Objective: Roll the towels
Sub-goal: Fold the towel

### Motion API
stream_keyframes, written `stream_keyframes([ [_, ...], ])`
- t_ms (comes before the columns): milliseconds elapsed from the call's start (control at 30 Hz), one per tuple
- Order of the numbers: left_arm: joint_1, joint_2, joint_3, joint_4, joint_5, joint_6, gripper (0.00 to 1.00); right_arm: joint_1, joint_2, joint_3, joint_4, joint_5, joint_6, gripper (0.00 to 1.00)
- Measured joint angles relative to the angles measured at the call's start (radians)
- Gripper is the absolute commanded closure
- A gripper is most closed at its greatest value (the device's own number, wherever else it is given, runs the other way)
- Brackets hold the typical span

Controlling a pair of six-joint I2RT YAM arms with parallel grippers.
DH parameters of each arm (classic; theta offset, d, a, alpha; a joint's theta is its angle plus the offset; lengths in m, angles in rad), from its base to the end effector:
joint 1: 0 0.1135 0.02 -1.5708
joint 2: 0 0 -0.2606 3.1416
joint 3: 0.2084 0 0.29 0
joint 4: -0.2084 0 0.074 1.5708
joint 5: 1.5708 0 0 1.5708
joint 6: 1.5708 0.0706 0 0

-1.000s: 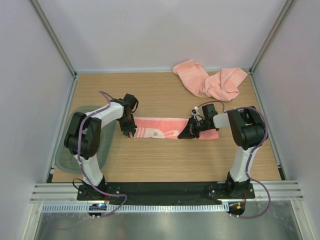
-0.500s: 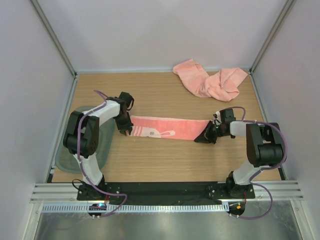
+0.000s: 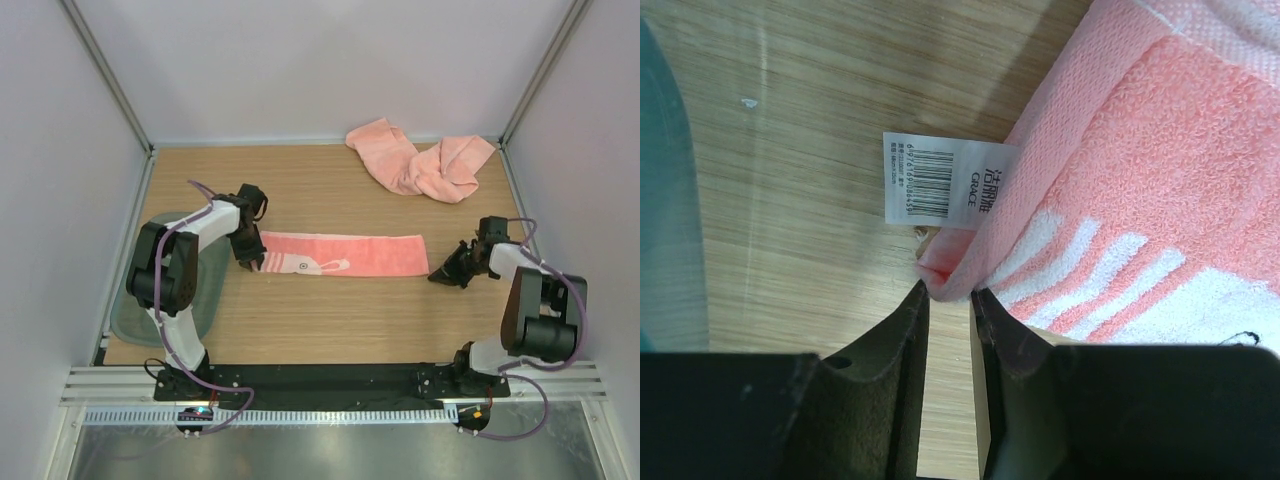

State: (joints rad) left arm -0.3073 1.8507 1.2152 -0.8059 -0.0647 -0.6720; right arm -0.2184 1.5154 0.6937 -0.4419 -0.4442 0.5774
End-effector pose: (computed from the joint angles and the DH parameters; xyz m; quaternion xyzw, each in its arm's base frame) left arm 0.3584 -0.1090 0.1006 -0.1829 0.9805 -0.0019 0.0722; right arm 0.2842 -0.0320 0.0755 0.3425 0.9017 0.2408 0.1080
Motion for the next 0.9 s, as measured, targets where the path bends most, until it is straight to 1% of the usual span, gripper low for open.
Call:
stream_keyframes([
  [33,0.0,0.0,0.0,0.0,0.0,0.0,0.77,-0.002,-0.032,0.0,-0.021,0.031,0.0,0.82],
  [67,0.0,0.0,0.0,-0.001,0.0,0.0,0.77,-0.002,-0.074,0.001,-0.043,0.064,0.001,0.63],
  [100,0.0,0.0,0.002,-0.003,0.0,0.0,0.76,-0.002,-0.121,0.005,-0.068,0.091,0.005,0.56],
  [167,0.0,0.0,0.006,-0.011,0.0,0.0,0.75,-0.002,-0.206,0.017,-0.102,0.127,-0.001,0.44],
  [200,0.0,0.0,0.008,-0.013,0.0,0.0,0.74,-0.002,-0.243,0.025,-0.113,0.132,-0.002,0.41],
  [267,0.0,0.0,0.011,-0.016,0.0,0.0,0.68,-0.002,-0.29,0.035,-0.126,0.13,-0.007,0.37],
  [467,0.001,0.0,0.028,-0.017,0.003,-0.001,0.53,0.023,-0.304,-0.009,-0.133,0.092,0.005,0.36],
  [600,0.002,0.0,0.043,-0.017,0.008,-0.001,0.51,0.074,-0.263,-0.049,-0.104,0.072,0.029,0.37],
  [733,0.004,-0.004,0.049,-0.019,0.01,0.0,0.51,0.086,-0.196,-0.07,-0.051,0.066,0.046,0.48],
  [900,0.011,-0.029,0.049,-0.033,0.01,0.005,0.5,0.086,-0.122,-0.069,0.0,0.077,0.055,0.52],
])
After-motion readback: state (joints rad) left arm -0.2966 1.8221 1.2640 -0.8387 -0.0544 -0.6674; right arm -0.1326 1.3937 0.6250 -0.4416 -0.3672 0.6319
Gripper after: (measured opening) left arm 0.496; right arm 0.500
